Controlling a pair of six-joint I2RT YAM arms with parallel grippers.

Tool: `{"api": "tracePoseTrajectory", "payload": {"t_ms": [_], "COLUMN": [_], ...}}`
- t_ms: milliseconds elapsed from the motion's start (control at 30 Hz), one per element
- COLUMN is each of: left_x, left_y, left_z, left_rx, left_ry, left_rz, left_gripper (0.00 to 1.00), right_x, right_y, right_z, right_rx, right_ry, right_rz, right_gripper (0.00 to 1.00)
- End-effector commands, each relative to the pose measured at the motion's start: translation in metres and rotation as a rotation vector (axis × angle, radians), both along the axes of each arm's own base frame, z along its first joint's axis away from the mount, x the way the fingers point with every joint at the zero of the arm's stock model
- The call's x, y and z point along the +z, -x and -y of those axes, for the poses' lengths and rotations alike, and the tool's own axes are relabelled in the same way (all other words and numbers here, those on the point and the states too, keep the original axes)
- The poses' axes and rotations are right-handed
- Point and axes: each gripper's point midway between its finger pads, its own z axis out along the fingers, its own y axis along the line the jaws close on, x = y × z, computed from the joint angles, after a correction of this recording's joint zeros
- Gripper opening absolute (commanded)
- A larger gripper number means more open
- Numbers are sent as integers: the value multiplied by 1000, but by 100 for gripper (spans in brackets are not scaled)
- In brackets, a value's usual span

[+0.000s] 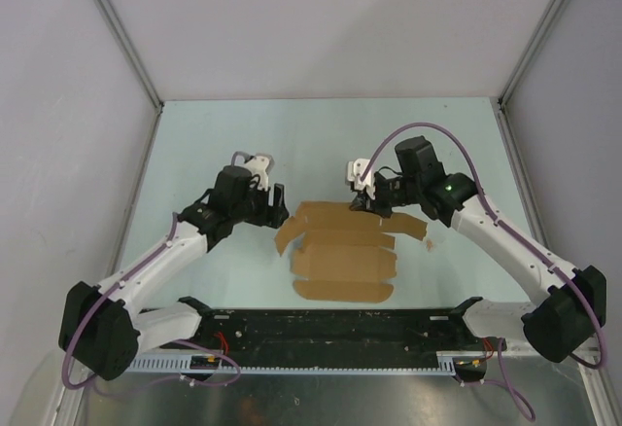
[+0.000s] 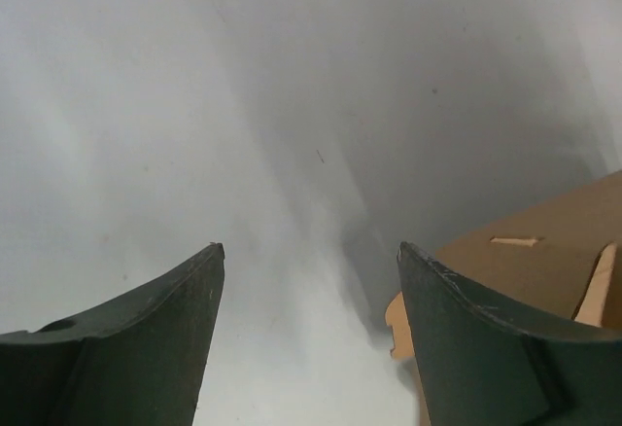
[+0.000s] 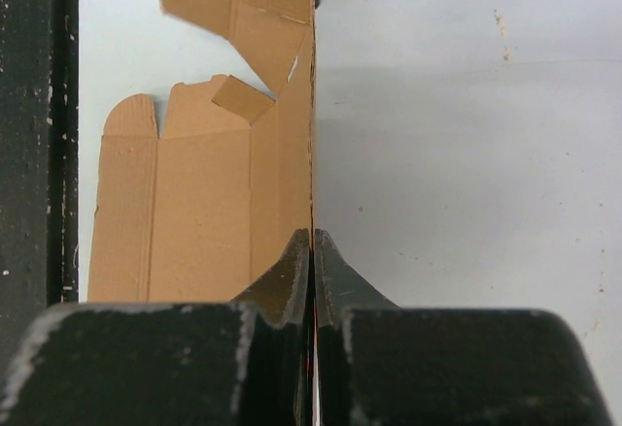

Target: Fold the paper box

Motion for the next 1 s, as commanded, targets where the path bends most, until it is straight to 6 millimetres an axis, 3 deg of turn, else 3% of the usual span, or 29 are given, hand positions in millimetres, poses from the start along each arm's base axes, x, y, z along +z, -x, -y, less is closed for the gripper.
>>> {"api": "tracePoseTrajectory", "payload": {"t_ms": [0,333,733,967], "left_x": [3,14,-1,-24], "left_y": [13,13,-11,-15], "left_z": [8,13,5,8], "left_rx": [-29,1,130,124], "left_ry": [92,197,193,198], "left_rz": [6,62,103,103], "left_gripper": [77,77,77,77], "right_x": [15,9,-26,-40], "right_y": [-2,-14,-45,-58], "right_z": [-8,-11,-26,-24], "right_rx": [9,-30,-105,-126], "right_ry": [-68,-40,73,82], "right_rz": [9,40,154,203], "right_gripper": [0,0,0,0]}}
